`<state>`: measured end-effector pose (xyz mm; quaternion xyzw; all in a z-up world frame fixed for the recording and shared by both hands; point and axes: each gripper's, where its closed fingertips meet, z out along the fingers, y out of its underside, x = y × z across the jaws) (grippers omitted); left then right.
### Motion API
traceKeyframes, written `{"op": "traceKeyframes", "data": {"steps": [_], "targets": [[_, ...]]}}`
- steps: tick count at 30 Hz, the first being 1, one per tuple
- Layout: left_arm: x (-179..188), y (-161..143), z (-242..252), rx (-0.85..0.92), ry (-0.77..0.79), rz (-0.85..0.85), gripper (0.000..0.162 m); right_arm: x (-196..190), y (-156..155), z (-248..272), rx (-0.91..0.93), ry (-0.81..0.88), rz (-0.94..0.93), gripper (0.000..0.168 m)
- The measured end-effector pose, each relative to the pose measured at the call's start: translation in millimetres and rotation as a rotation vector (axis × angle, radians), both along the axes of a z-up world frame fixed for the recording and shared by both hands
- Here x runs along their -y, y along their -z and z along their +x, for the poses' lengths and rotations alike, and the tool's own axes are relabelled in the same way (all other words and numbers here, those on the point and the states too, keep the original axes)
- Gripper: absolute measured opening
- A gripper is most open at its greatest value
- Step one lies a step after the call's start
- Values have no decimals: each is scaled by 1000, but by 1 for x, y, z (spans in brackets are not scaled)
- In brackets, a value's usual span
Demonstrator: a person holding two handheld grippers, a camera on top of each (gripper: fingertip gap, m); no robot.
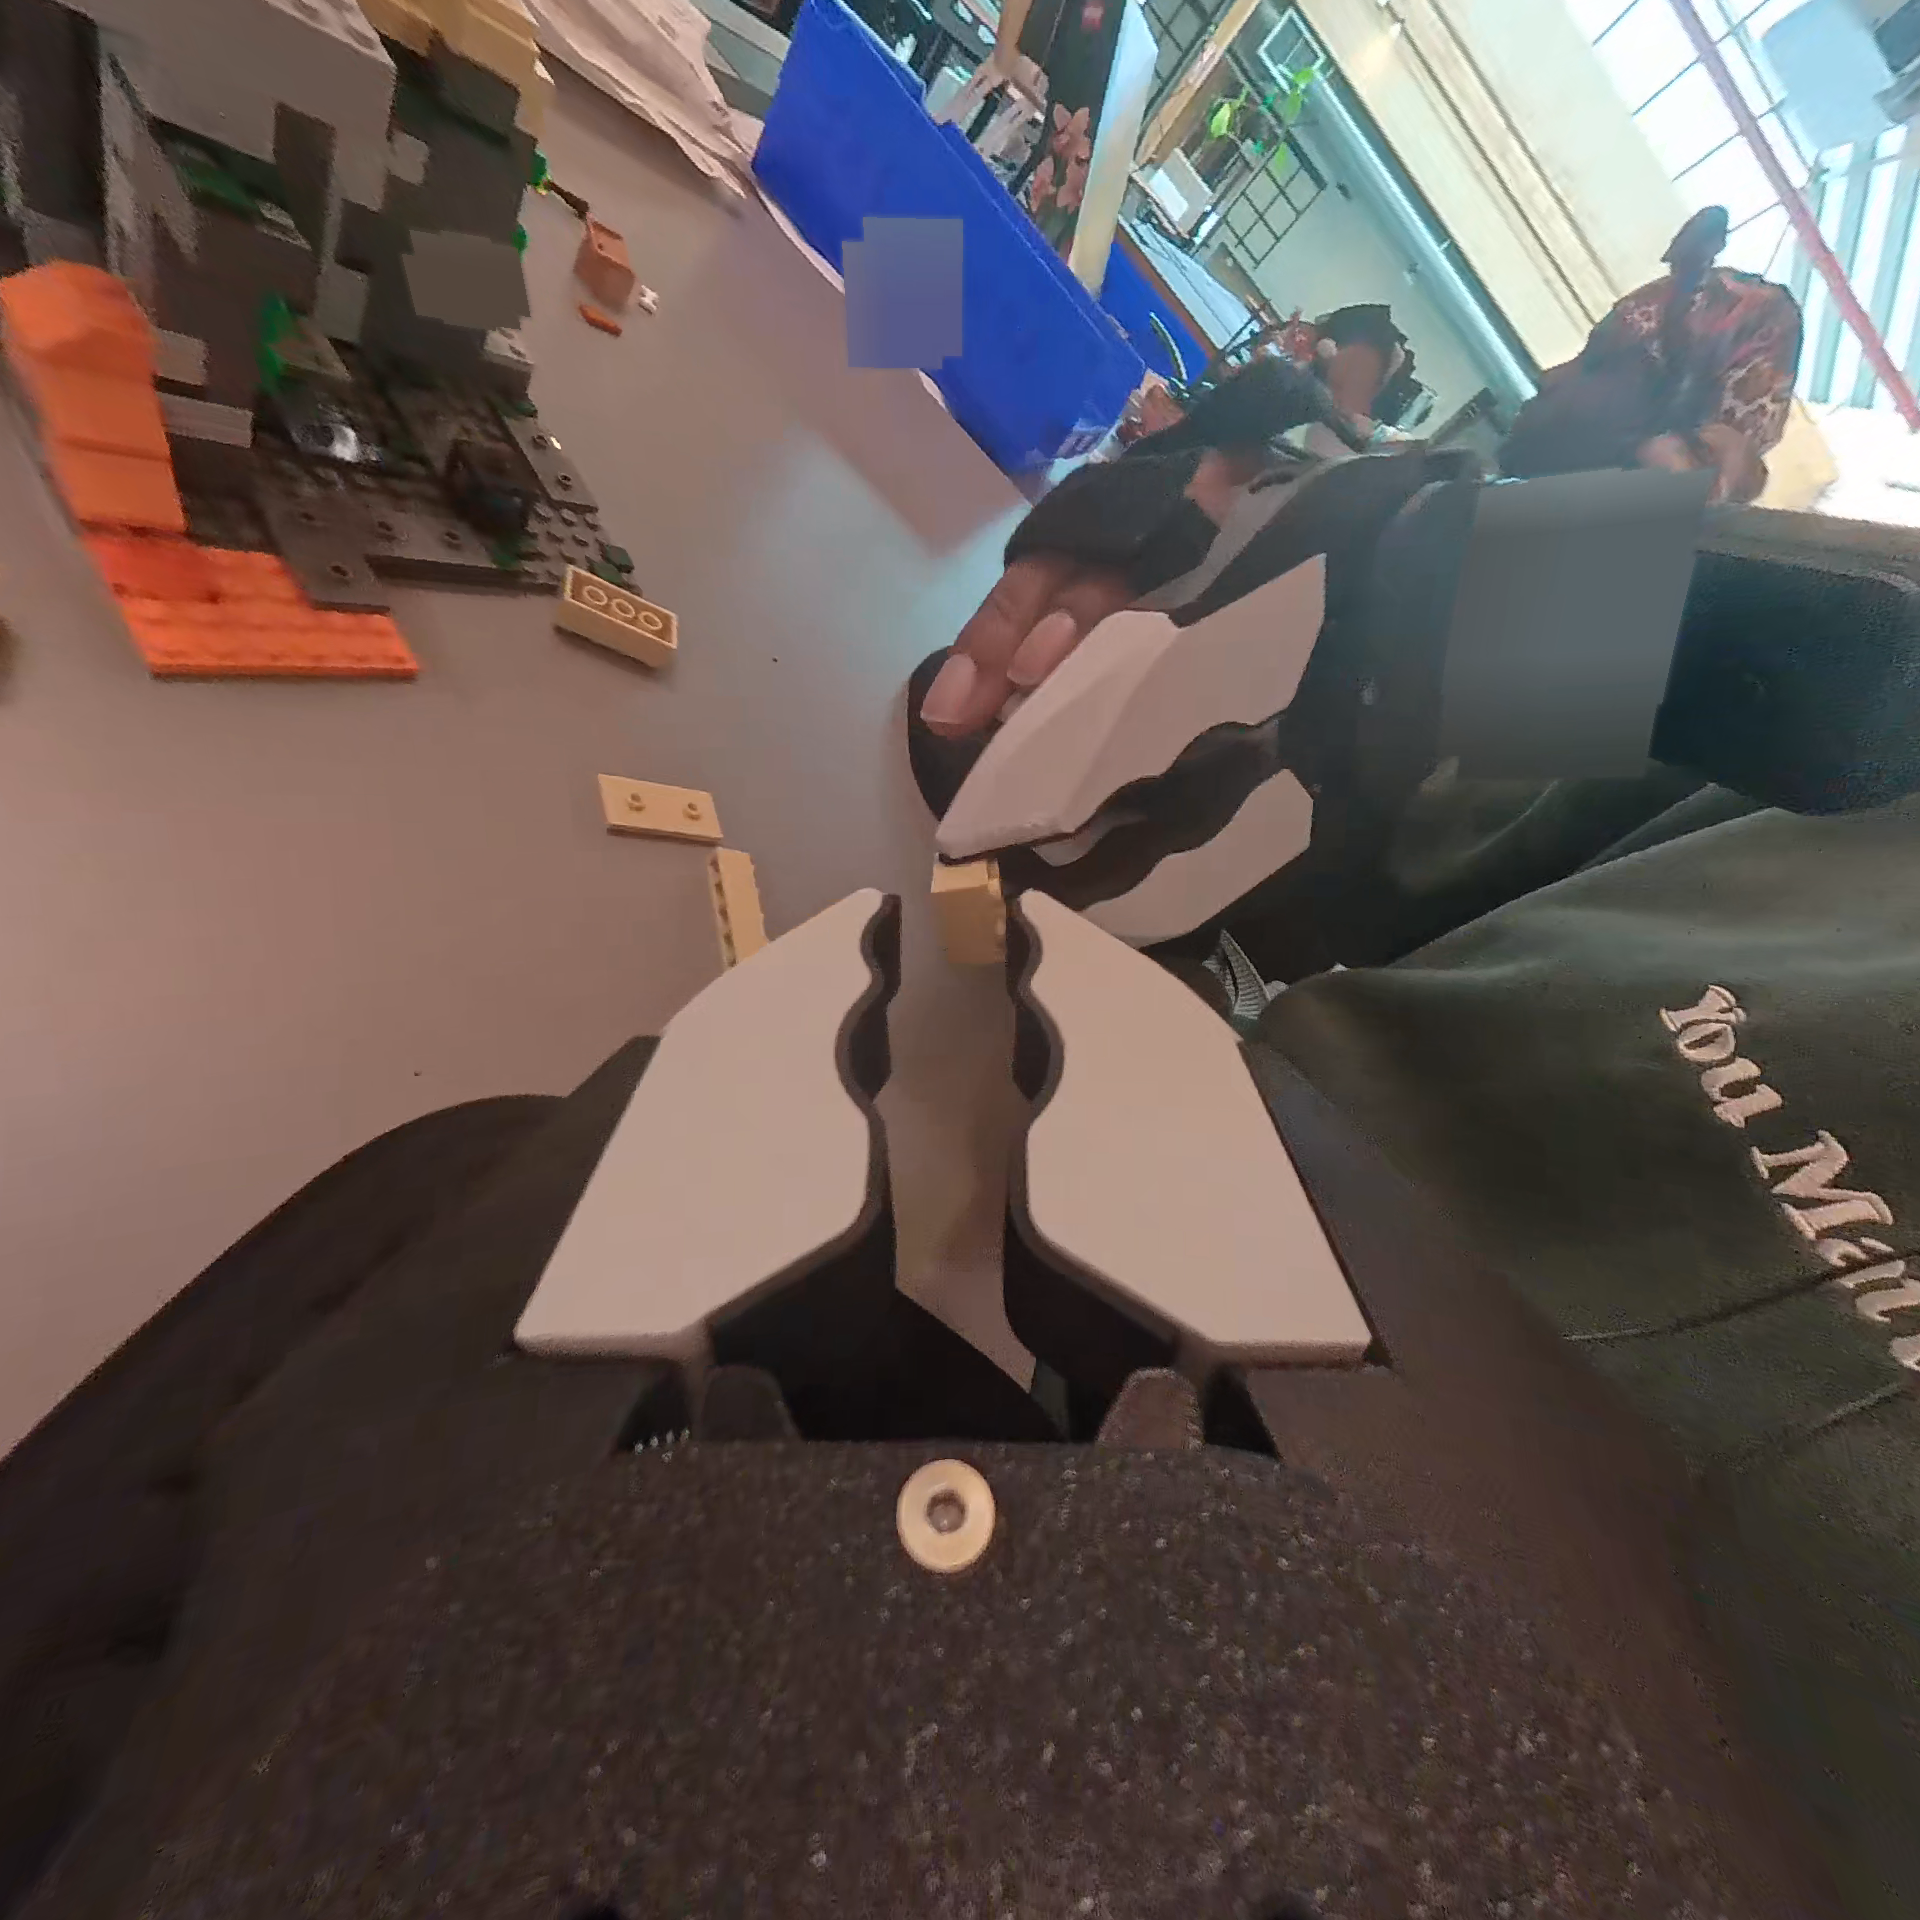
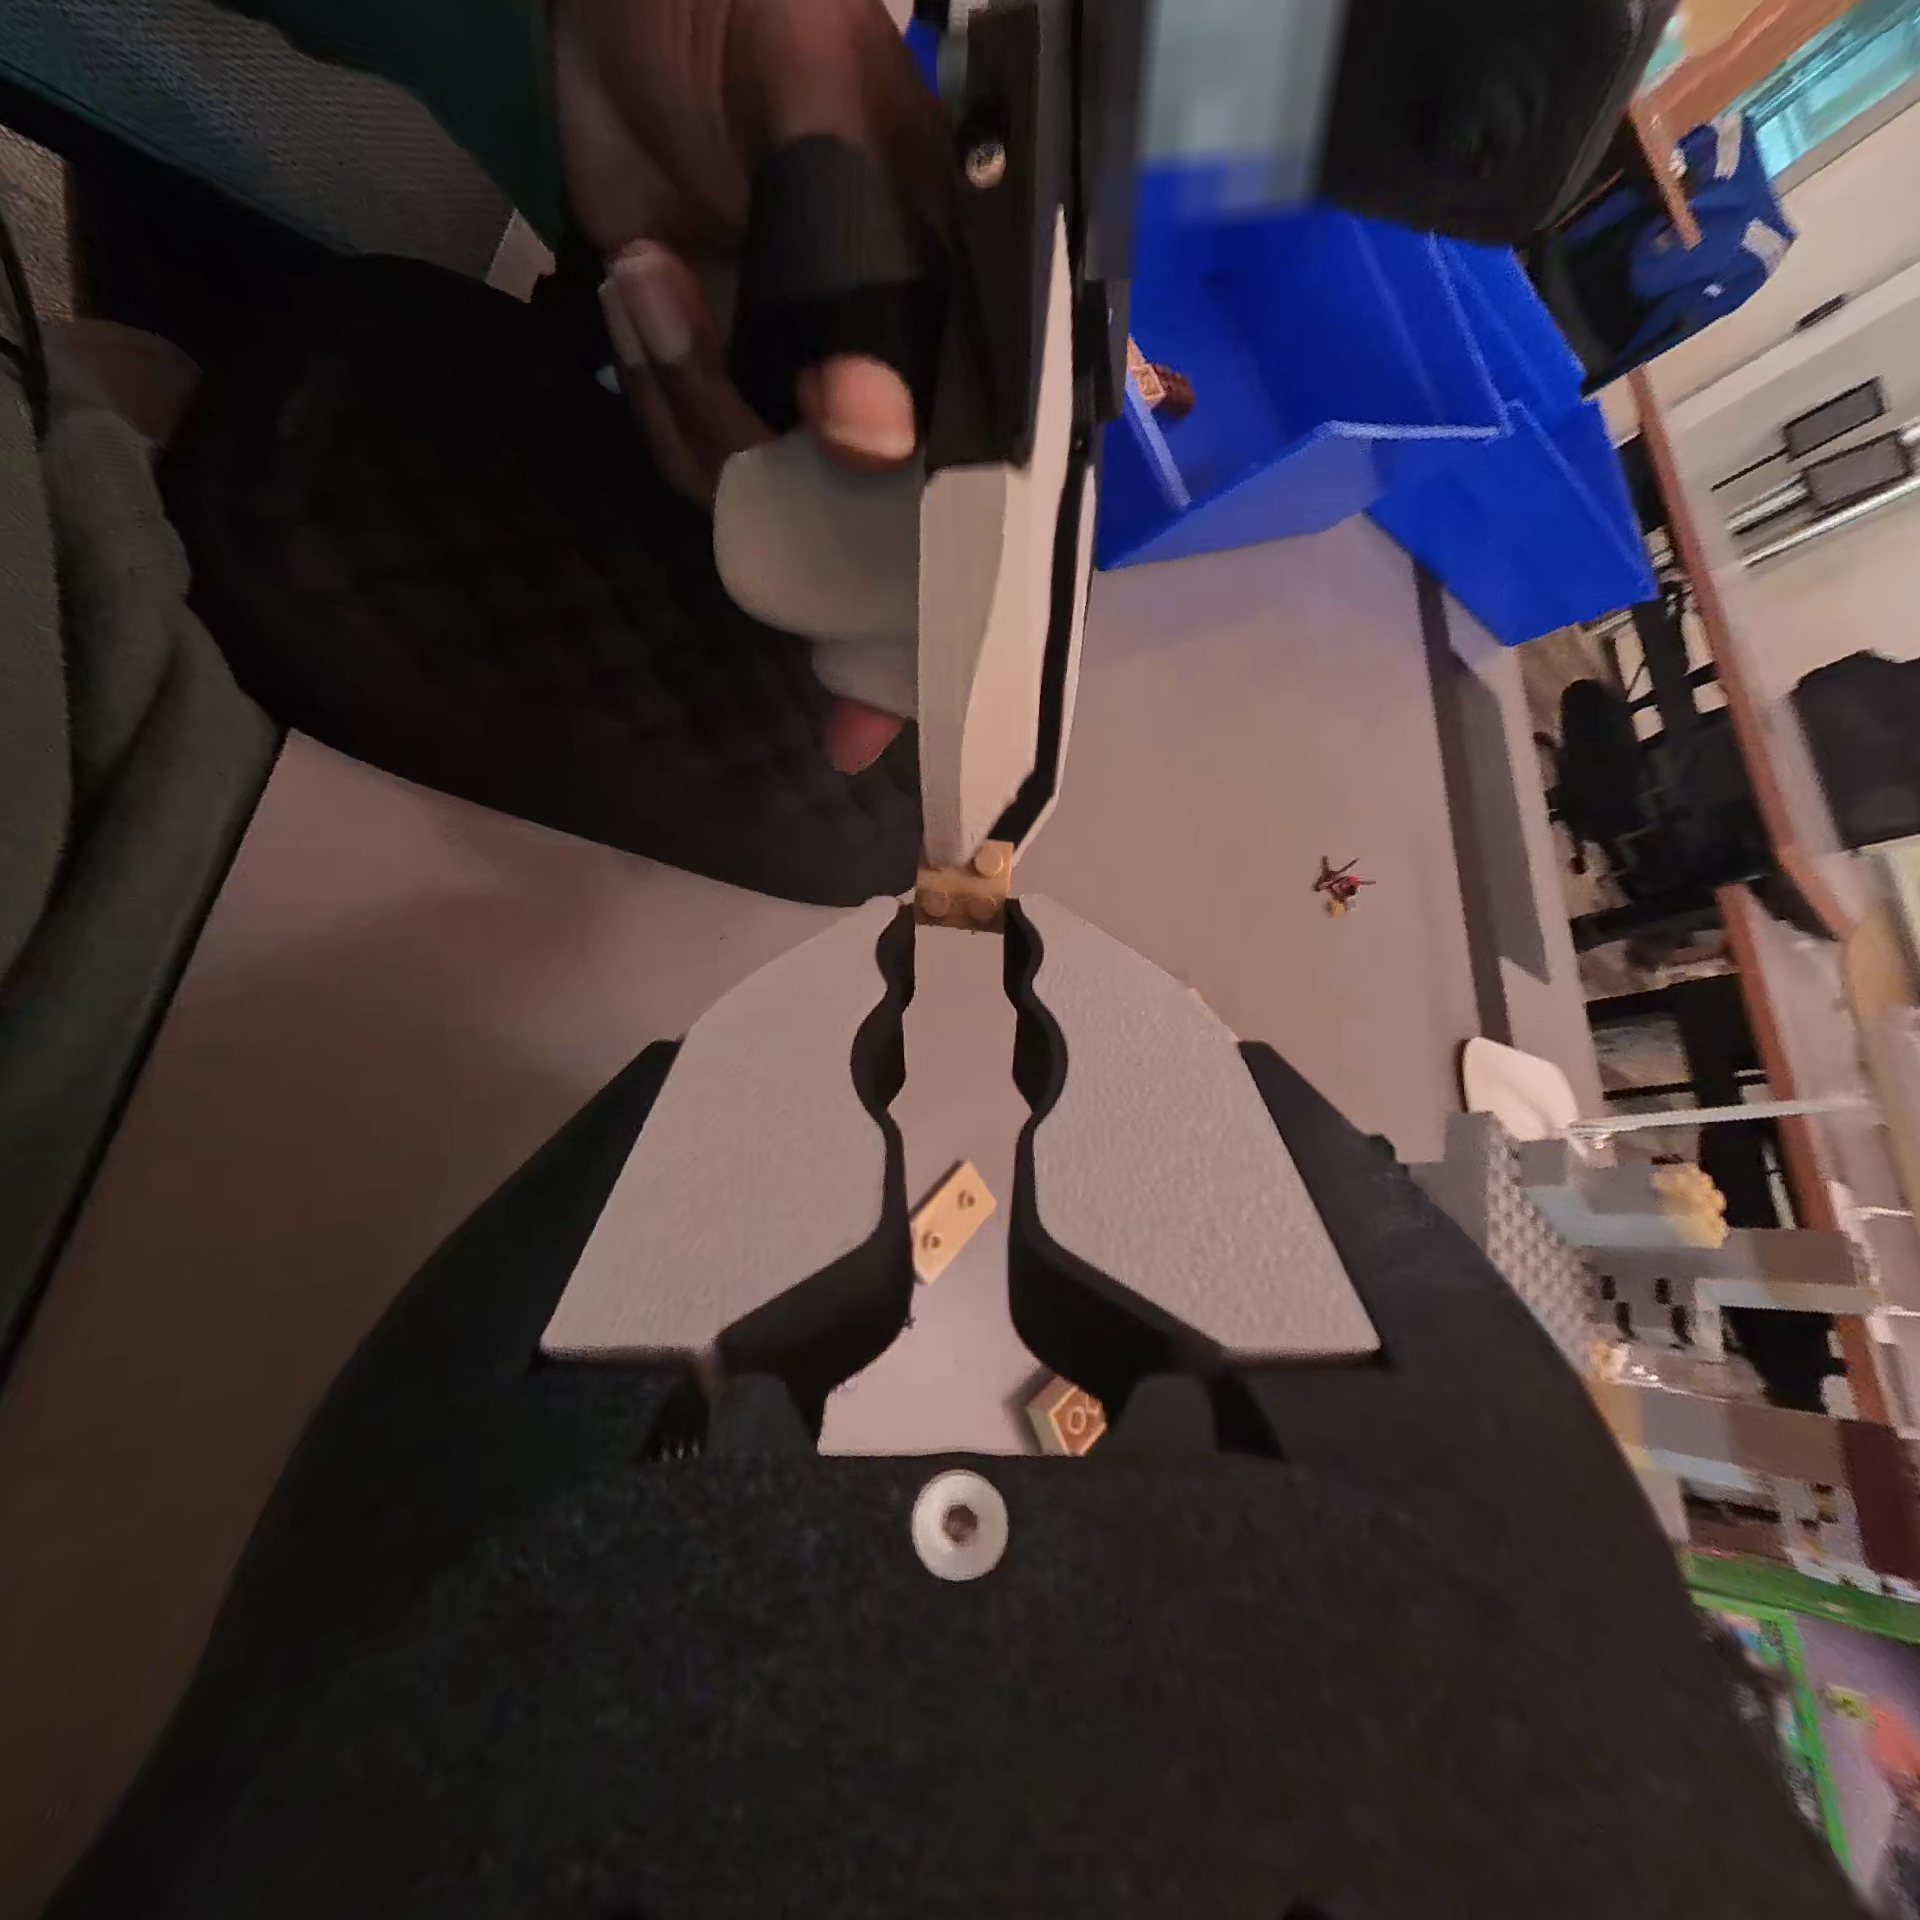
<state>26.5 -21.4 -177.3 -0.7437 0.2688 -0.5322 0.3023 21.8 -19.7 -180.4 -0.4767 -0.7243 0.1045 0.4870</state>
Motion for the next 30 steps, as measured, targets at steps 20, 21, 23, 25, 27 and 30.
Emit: {"op": "traceKeyframes", "data": {"steps": [20,21,23,25,27,30], "targets": [[-95,-9,-250,-1061,-641,448,11,-27,84,41,511,-150,-516,15],[-97,-9,-259,-1084,-647,436,11,-28,84,41,532,-156,-524,14],[-101,-6,-274,-1135,-661,415,11,-29,84,38,543,-159,-522,12],[-103,-2,-287,-1190,-668,402,12,-28,81,32,513,-161,-540,11],[-102,6,-296,-1234,-662,363,12,-27,77,28,479,-157,-564,11],[-103,13,-303,-1254,-666,345,12,-28,76,24,453,-139,-569,11]]}}
